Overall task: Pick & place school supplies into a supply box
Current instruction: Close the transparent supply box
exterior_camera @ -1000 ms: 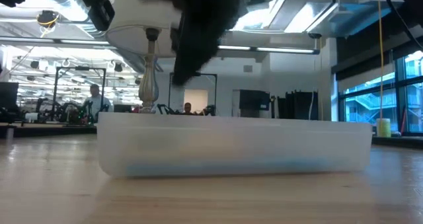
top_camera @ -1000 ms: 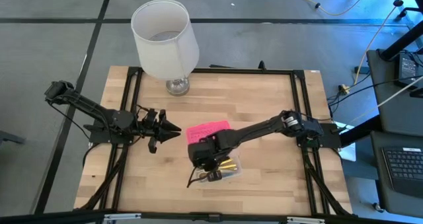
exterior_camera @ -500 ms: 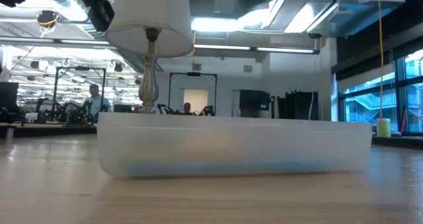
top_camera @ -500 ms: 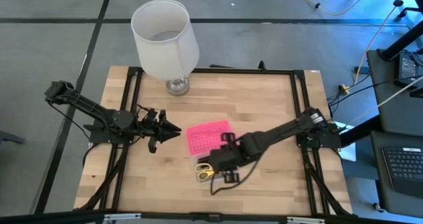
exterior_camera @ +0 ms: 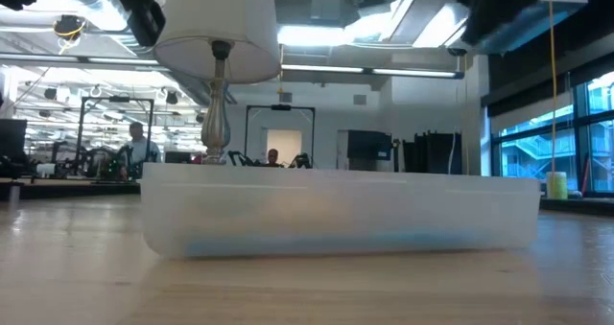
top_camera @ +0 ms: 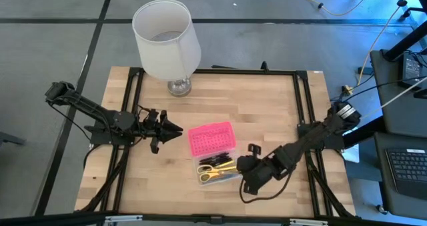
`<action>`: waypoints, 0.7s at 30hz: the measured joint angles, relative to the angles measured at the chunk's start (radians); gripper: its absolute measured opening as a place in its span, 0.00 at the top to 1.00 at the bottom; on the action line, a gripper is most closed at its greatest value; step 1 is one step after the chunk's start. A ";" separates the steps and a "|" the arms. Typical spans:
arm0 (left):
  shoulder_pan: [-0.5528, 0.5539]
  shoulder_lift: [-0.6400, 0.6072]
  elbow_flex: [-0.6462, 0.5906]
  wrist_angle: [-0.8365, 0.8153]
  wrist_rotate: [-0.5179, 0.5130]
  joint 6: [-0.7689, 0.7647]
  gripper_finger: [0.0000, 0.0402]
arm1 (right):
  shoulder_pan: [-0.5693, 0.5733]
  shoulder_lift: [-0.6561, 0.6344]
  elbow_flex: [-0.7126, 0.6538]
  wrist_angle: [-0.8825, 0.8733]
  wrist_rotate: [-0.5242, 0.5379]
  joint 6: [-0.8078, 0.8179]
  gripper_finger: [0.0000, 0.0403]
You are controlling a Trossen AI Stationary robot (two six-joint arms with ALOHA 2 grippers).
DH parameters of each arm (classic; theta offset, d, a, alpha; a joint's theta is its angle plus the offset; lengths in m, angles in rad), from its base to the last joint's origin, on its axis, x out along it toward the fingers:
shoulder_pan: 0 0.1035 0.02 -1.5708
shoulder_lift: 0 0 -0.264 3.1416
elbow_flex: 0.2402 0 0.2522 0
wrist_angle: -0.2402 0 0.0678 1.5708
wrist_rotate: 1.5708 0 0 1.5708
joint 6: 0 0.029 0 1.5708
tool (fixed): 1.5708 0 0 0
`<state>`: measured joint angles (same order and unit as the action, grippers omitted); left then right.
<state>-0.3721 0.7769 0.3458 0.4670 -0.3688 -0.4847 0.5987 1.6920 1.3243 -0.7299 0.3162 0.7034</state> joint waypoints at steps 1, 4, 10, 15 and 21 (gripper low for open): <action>0.000 0.000 0.000 -0.001 -0.011 0.000 0.80 | 0.005 -0.003 -0.016 0.007 0.002 0.029 0.71; 0.000 0.000 0.000 -0.001 -0.040 0.000 0.80 | 0.019 -0.003 -0.058 0.027 0.006 0.055 0.78; 0.000 0.002 0.000 0.000 -0.092 0.000 0.82 | 0.048 -0.003 -0.132 0.115 0.006 0.000 0.98; 0.000 0.012 0.000 0.000 -0.110 0.000 0.83 | 0.109 -0.024 -0.270 0.319 0.059 0.066 0.99; 0.001 0.041 0.000 0.005 -0.126 0.000 0.83 | 0.153 -0.064 -0.442 0.621 0.111 0.156 0.99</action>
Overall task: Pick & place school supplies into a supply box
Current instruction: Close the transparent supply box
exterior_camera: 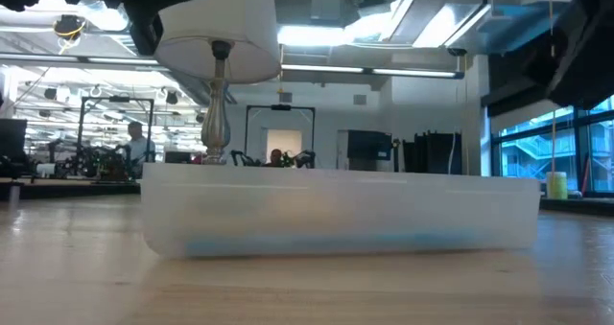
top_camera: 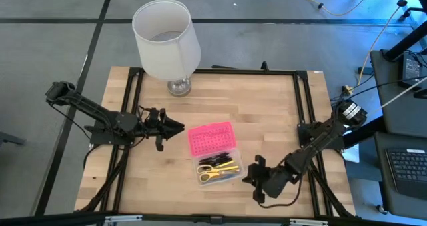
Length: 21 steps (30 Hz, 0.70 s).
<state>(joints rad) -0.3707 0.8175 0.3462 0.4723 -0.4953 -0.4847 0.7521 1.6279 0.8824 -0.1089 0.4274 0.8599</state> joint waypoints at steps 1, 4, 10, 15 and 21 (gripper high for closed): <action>0.000 0.009 0.000 0.006 -0.008 0.000 0.84 | 0.000 -0.001 -0.013 0.049 0.001 -0.020 0.99; 0.002 0.031 0.000 0.021 -0.038 0.000 0.84 | 0.000 -0.002 -0.041 0.134 -0.003 -0.114 0.98; 0.054 0.120 0.051 -0.017 0.007 -0.006 0.90 | 0.000 -0.001 -0.095 0.168 -0.040 -0.112 0.99; 0.119 0.238 0.174 -0.208 0.020 0.048 0.99 | 0.000 -0.001 -0.126 0.204 -0.022 -0.103 0.99; 0.245 0.378 0.298 -0.440 0.018 0.011 1.00 | 0.000 0.006 -0.135 0.238 -0.032 -0.102 0.99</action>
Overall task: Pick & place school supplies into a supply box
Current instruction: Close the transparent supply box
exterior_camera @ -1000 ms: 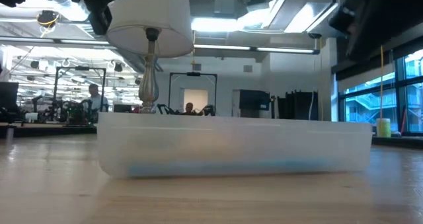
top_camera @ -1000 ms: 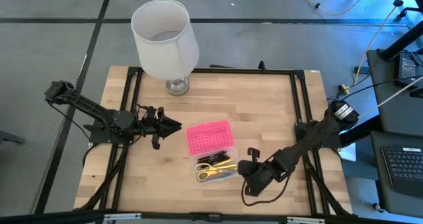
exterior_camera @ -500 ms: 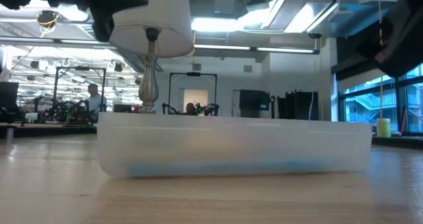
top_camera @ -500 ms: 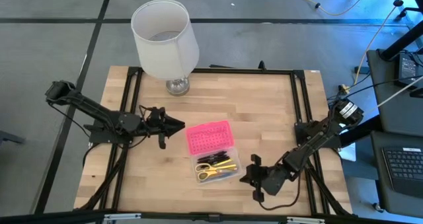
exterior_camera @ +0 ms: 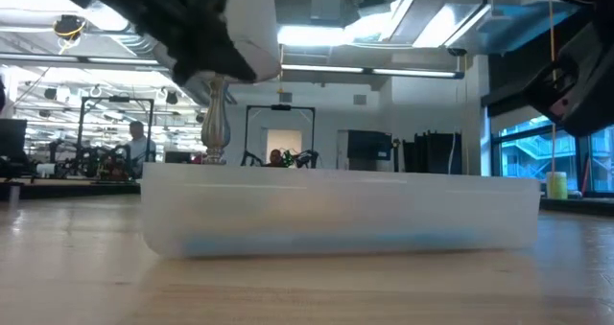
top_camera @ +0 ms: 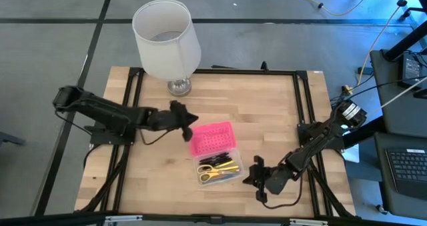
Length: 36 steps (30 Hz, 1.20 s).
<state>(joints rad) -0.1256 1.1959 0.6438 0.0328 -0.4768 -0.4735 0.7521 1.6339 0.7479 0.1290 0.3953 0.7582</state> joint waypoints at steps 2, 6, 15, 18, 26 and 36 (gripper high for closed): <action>0.044 0.044 0.030 -0.044 0.009 -0.009 1.00 | 0.000 0.014 0.000 0.011 -0.002 0.000 0.99; 0.123 0.128 0.070 -0.091 0.080 -0.008 0.99 | 0.000 0.061 0.000 0.055 0.000 0.000 1.00; 0.269 0.233 0.075 -0.080 0.300 -0.002 0.99 | -0.011 0.147 0.001 0.111 0.007 0.067 1.00; 0.307 0.261 0.075 -0.079 0.374 -0.002 1.00 | -0.010 0.160 0.002 0.117 0.007 0.072 1.00; 0.346 0.374 0.075 -0.048 0.504 -0.003 1.00 | -0.014 0.162 0.002 0.146 0.031 0.071 0.99; 0.358 0.477 0.075 0.032 0.555 -0.012 1.00 | -0.014 0.162 0.002 0.152 0.031 0.070 0.99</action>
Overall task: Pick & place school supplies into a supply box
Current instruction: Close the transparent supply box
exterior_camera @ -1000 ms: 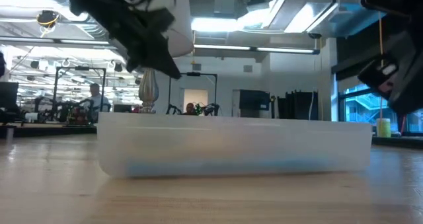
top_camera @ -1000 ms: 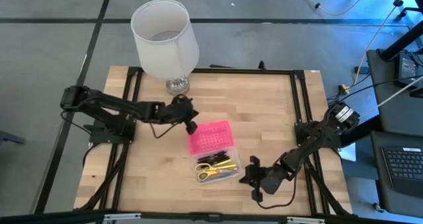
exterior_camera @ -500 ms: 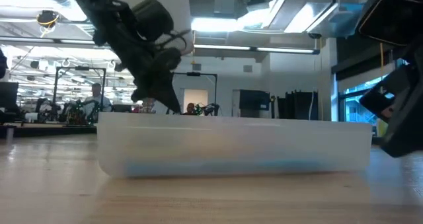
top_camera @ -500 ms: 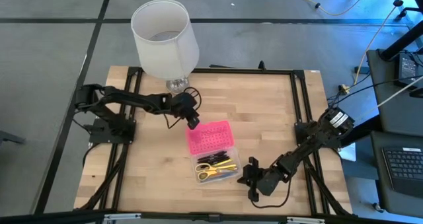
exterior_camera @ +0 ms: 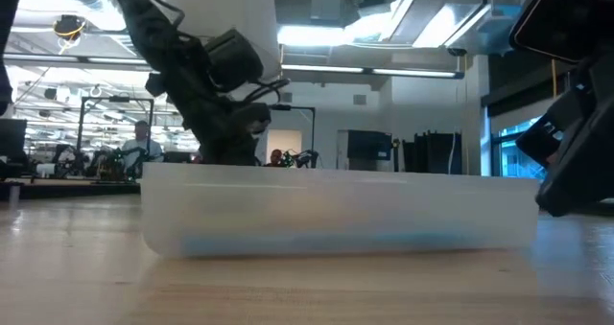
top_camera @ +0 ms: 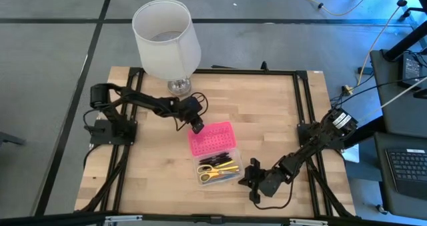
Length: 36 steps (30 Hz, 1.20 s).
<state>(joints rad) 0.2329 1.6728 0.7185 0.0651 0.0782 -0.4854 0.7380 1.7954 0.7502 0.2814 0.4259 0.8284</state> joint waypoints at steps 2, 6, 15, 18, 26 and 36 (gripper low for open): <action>0.000 0.018 0.000 0.010 0.010 -0.002 0.99 | 0.000 0.000 0.000 0.011 0.000 -0.006 0.99; -0.001 0.040 0.000 0.036 0.024 -0.003 0.99 | 0.000 0.000 0.000 0.023 0.000 -0.024 0.99; -0.001 0.049 0.000 0.068 0.109 -0.002 0.99 | 0.000 0.026 0.000 0.021 -0.005 -0.034 0.99; -0.002 0.049 0.000 0.068 0.132 -0.002 0.99 | -0.003 0.055 0.000 0.021 -0.004 0.003 1.00; -0.017 0.049 0.000 0.068 0.133 -0.007 0.99 | -0.024 0.088 0.001 0.055 0.000 0.027 1.00; -0.020 0.049 0.034 0.063 0.172 -0.015 0.99 | -0.027 0.089 0.001 0.066 -0.005 0.020 1.00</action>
<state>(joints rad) 0.2131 1.7222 0.7525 0.1284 0.2499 -0.5001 0.7105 1.8843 0.7509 0.3473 0.4212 0.8482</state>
